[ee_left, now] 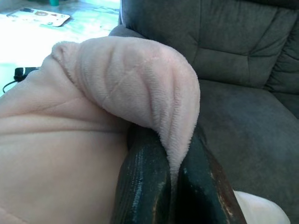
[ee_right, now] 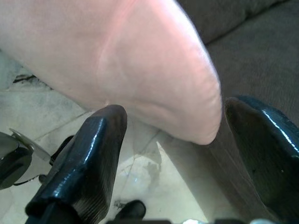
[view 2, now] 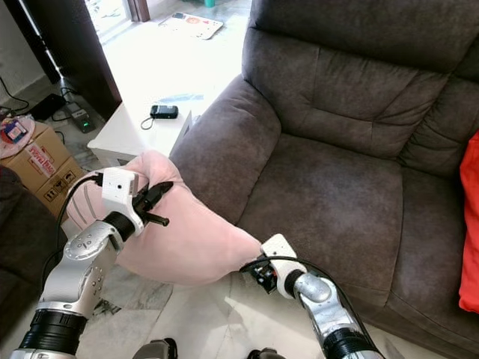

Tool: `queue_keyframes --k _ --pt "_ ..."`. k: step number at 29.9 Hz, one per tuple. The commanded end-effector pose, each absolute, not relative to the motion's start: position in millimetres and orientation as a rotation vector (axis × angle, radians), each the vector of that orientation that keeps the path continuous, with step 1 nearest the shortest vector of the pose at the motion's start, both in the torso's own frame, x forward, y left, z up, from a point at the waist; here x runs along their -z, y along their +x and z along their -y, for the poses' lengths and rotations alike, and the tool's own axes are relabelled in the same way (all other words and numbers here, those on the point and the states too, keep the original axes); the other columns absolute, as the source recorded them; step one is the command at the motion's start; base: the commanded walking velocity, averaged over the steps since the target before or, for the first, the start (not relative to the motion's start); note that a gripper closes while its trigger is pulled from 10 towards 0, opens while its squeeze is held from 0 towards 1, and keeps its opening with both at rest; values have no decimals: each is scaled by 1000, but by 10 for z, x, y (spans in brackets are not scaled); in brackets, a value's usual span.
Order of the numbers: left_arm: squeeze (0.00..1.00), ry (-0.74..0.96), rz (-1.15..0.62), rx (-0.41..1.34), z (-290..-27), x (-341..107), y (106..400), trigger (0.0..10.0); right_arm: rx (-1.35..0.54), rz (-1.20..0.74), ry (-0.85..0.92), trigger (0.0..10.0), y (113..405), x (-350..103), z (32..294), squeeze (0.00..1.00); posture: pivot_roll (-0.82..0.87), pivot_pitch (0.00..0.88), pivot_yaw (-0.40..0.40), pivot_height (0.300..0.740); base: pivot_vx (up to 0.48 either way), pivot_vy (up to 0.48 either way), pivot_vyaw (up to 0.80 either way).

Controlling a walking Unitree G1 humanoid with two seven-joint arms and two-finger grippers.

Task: Move the pillow to the sofa from floor

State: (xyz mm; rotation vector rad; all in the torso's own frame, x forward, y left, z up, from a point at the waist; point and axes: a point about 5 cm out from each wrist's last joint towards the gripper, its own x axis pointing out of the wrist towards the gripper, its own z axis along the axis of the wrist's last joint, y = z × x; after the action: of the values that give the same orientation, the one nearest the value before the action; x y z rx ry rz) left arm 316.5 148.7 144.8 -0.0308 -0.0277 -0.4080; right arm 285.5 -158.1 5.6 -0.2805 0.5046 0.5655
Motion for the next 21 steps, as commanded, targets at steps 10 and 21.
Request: queue_keyframes --k 10,21 --pt "0 -40 140 502 -1389 -1734 3134 10000 -548 -555 -315 10000 2791 40 1674 1000 89 125 -10 740 0 0 0" --pt "0 -50 135 572 -1348 -1765 3102 10000 -563 -588 -330 10000 2743 105 1687 0 94 121 -13 740 0 0 0"
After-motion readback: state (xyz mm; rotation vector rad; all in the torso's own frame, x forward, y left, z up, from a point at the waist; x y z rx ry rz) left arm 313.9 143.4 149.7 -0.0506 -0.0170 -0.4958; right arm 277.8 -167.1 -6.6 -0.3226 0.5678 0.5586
